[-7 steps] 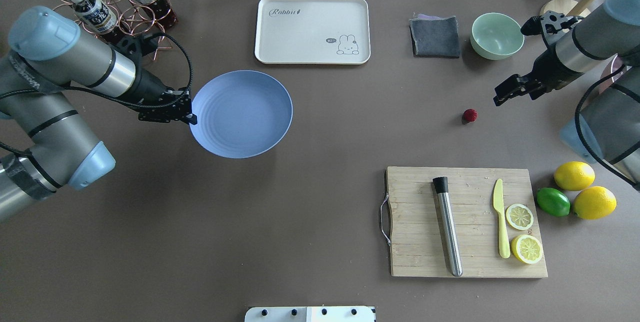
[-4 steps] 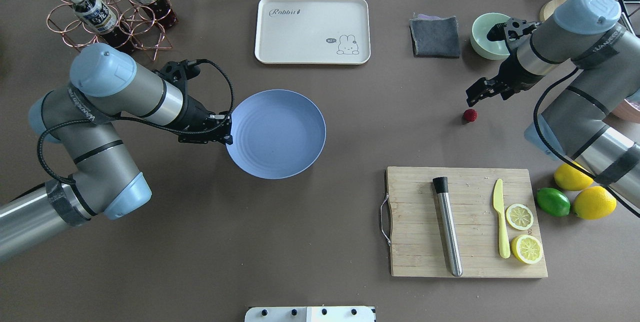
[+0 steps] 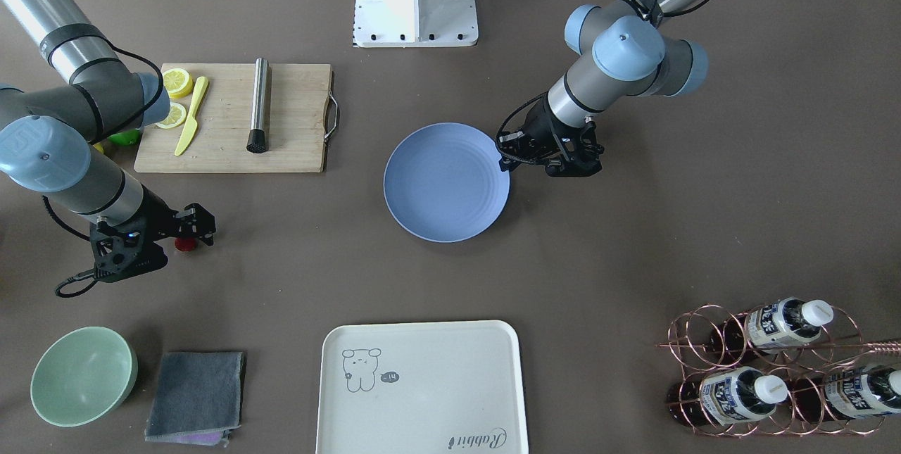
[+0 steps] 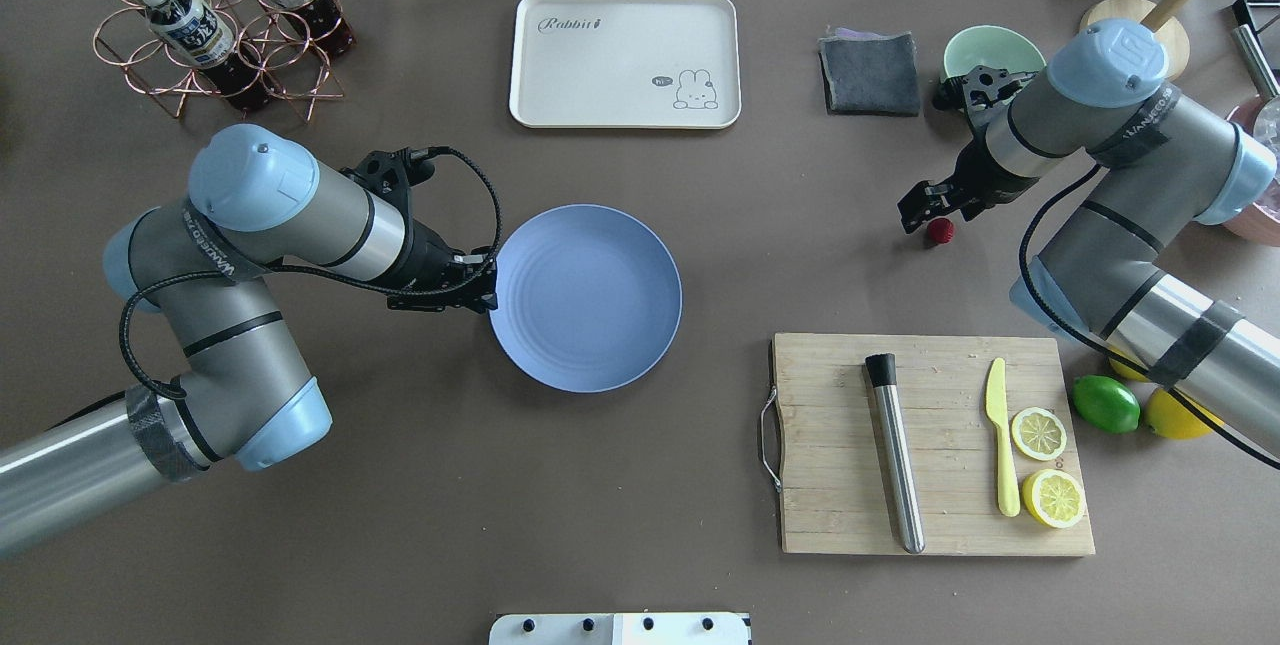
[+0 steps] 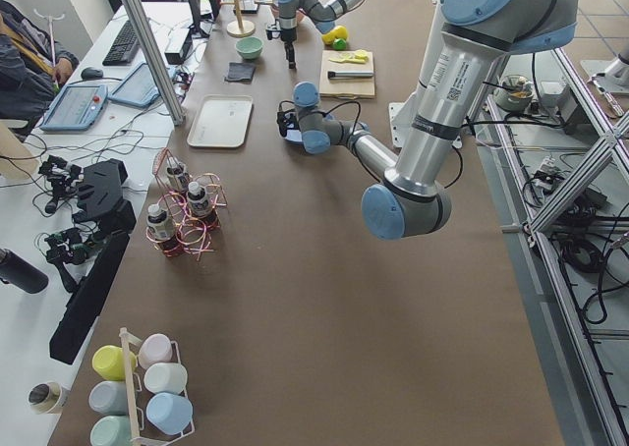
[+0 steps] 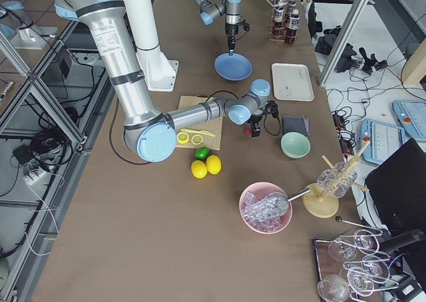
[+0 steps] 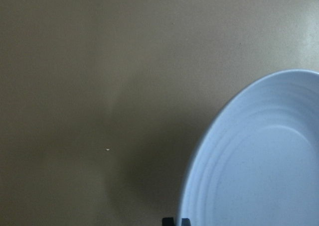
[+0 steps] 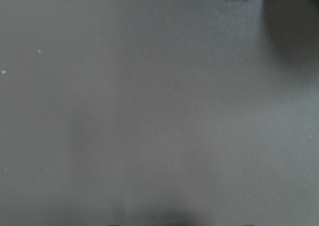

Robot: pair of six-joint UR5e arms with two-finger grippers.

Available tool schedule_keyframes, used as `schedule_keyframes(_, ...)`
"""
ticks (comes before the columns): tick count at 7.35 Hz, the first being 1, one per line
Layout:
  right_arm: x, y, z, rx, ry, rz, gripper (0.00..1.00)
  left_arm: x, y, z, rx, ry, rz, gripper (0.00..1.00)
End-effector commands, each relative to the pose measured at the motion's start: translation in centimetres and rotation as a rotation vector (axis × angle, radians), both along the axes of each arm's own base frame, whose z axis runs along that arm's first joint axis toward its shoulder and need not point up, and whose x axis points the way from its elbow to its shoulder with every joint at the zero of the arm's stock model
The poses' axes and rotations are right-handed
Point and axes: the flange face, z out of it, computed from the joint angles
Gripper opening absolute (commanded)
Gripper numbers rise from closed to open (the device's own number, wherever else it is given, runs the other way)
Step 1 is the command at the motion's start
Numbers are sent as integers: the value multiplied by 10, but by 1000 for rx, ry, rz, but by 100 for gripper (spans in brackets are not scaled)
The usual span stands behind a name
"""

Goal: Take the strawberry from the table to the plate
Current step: 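Slide the plate centerward with the left gripper while the right grasps the strawberry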

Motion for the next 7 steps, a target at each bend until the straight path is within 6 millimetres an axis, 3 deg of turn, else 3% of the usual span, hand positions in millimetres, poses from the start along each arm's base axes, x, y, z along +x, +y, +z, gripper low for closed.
schedule_keyframes(1,-3,3,0,-4,6,14,48,4,2,-2,-16,0,-16,98)
schedule_keyframes(2,-3,4,-3,-4,-2,10,5,5,2,-6,-28,6,-23,98)
schedule_keyframes(3,-3,4,-5,-1,-5,8,0,5,2,-8,-27,9,-23,98)
schedule_keyframes(4,-4,4,4,-2,11,4,0,5,2,-9,-41,11,-29,98)
schedule_keyframes(5,-3,5,-1,-1,0,1,0,5,1,-16,-59,21,-40,98)
schedule_keyframes(6,-8,3,-29,5,-32,1,0,-1,-1,-20,-55,29,-45,98)
schedule_keyframes(7,-17,-10,-73,-18,-66,37,0,-21,-7,-26,-44,46,-65,98)
